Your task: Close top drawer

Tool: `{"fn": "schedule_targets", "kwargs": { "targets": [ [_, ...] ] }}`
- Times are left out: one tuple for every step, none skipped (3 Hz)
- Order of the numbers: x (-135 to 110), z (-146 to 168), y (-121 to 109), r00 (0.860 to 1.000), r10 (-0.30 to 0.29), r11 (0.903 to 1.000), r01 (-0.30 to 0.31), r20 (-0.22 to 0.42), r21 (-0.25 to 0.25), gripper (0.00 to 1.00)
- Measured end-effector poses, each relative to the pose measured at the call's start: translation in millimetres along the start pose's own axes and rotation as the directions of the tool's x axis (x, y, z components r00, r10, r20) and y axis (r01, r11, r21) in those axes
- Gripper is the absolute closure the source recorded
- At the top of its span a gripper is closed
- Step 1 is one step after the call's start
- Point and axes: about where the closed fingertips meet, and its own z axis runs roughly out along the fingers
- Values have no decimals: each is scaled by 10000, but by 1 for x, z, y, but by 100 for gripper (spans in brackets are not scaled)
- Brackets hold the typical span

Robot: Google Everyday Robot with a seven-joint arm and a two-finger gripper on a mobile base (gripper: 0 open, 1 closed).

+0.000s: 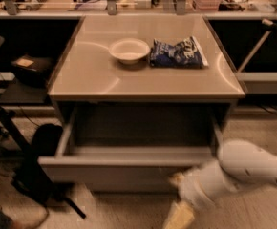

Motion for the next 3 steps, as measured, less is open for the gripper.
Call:
{"fn": "schedule_targets", "kwargs": {
  "targets": [
    [0, 0, 0, 10000, 0, 10000, 0, 0, 0, 0],
    [-38, 12, -32, 9999, -64, 9999, 62, 110, 152, 0],
    [-38, 12, -32, 9999, -64, 9999, 62, 110, 151, 0]
  ]
}}
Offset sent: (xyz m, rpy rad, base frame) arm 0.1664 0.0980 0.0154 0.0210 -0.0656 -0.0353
